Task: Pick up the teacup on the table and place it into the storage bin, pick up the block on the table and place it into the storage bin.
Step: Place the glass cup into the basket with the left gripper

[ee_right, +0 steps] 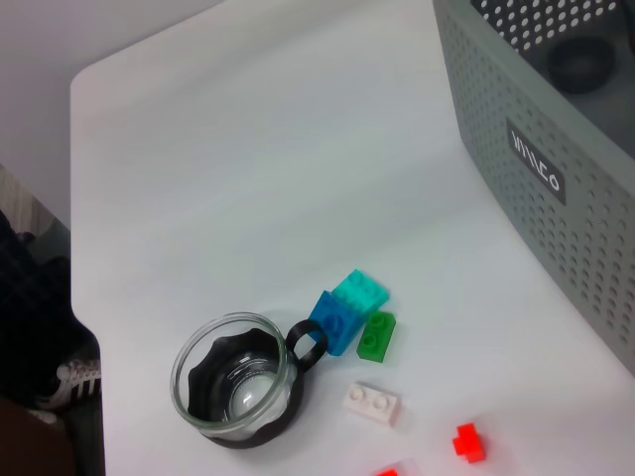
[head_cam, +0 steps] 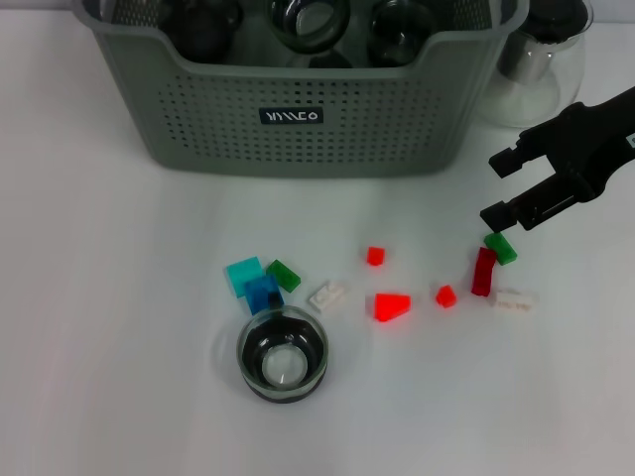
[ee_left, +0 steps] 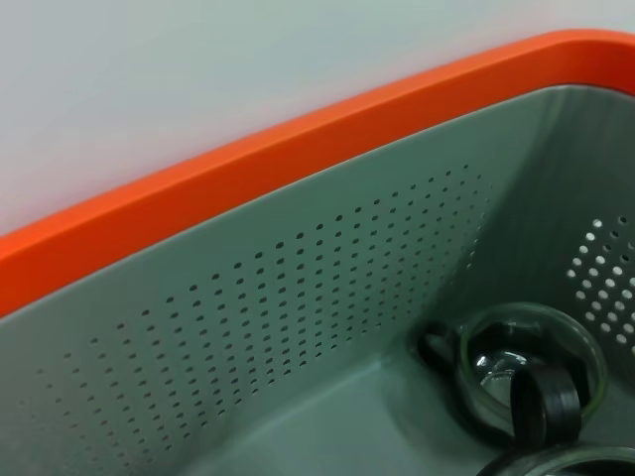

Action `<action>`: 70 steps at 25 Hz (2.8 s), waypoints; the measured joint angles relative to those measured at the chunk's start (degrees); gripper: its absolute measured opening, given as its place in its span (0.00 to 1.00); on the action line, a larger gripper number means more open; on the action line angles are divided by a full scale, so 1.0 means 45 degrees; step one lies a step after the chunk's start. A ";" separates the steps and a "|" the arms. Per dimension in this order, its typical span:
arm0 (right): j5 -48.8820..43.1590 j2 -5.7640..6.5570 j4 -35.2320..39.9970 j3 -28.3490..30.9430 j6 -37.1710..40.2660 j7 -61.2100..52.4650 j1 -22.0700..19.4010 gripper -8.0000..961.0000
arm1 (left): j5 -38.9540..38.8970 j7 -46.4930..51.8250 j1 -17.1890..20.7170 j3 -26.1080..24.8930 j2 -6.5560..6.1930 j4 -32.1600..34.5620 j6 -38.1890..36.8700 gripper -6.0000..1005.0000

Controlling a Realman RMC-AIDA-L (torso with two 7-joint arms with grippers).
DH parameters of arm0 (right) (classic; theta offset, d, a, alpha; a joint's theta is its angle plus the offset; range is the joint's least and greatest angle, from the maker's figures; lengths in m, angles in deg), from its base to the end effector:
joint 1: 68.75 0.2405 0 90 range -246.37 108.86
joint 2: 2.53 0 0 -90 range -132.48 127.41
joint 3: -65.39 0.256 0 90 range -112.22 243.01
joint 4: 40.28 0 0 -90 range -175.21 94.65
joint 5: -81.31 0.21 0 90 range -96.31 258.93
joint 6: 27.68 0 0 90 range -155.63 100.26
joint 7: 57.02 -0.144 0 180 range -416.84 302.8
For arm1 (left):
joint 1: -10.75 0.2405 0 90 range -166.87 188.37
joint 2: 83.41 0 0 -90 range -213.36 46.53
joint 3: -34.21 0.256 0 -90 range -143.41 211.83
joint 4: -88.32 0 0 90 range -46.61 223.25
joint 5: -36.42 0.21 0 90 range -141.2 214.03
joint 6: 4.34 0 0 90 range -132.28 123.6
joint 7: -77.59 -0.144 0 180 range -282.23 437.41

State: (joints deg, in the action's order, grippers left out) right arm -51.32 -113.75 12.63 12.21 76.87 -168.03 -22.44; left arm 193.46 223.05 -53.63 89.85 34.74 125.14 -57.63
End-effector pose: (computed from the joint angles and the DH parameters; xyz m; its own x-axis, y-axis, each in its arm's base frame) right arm 0.1808 0.3730 0.0518 0.9099 -0.4118 0.0508 -0.4126 -0.9109 0.0065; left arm -0.1236 0.4929 -0.0090 0.7649 0.6222 0.1668 0.5774 -0.5473 -0.6059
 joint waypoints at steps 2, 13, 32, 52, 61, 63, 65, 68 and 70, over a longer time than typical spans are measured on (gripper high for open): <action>-0.0004 -0.0012 0.0000 0.0000 -0.0001 0.0001 -0.0001 0.95 | 0.0156 0.0001 -0.0001 0.0000 0.0058 0.0000 0.0037 0.04; -0.0448 -0.0179 0.0000 0.0001 -0.0230 0.0002 0.0088 0.95 | 0.0637 0.0001 -0.0033 0.0134 0.0281 -0.0020 0.0217 0.05; -0.0448 -0.0208 0.0001 -0.0039 -0.0377 0.0002 0.0117 0.95 | 0.0647 -0.0113 0.0029 0.0648 0.0558 -0.0313 0.0795 0.05; -0.0448 -0.0206 -0.0040 -0.0039 -0.0406 0.0039 -0.0009 0.95 | 0.0647 -0.0089 0.0068 0.0839 0.0686 -0.0332 0.0768 0.05; -0.0447 -0.0207 -0.0040 -0.0038 -0.0427 0.0042 -0.0022 0.95 | 0.0647 -0.0054 0.0093 0.0838 0.0714 -0.0229 0.0720 0.05; -0.0448 -0.0206 -0.0040 -0.0038 -0.0428 0.0042 -0.0019 0.95 | 0.0647 -0.0054 0.0104 0.0838 0.0716 -0.0195 0.0725 0.09; -0.0447 -0.0206 -0.0039 -0.0038 -0.0429 0.0042 -0.0019 0.95 | 0.0647 -0.0066 0.0106 0.0838 0.0718 -0.0125 0.0712 0.17; -0.0447 -0.0207 -0.0039 -0.0038 -0.0432 0.0041 -0.0027 0.95 | 0.0647 -0.0106 0.0107 0.0839 0.0731 0.0016 0.0678 0.30; -0.0447 -0.0206 -0.0039 -0.0038 -0.0441 0.0042 -0.0035 0.95 | 0.0647 -0.0124 0.0107 0.0839 0.0734 0.0109 0.0603 0.43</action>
State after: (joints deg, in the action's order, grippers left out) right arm -53.34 -114.68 12.45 12.04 74.89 -167.84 -22.59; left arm 196.37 222.49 -53.14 93.62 38.05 125.63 -54.92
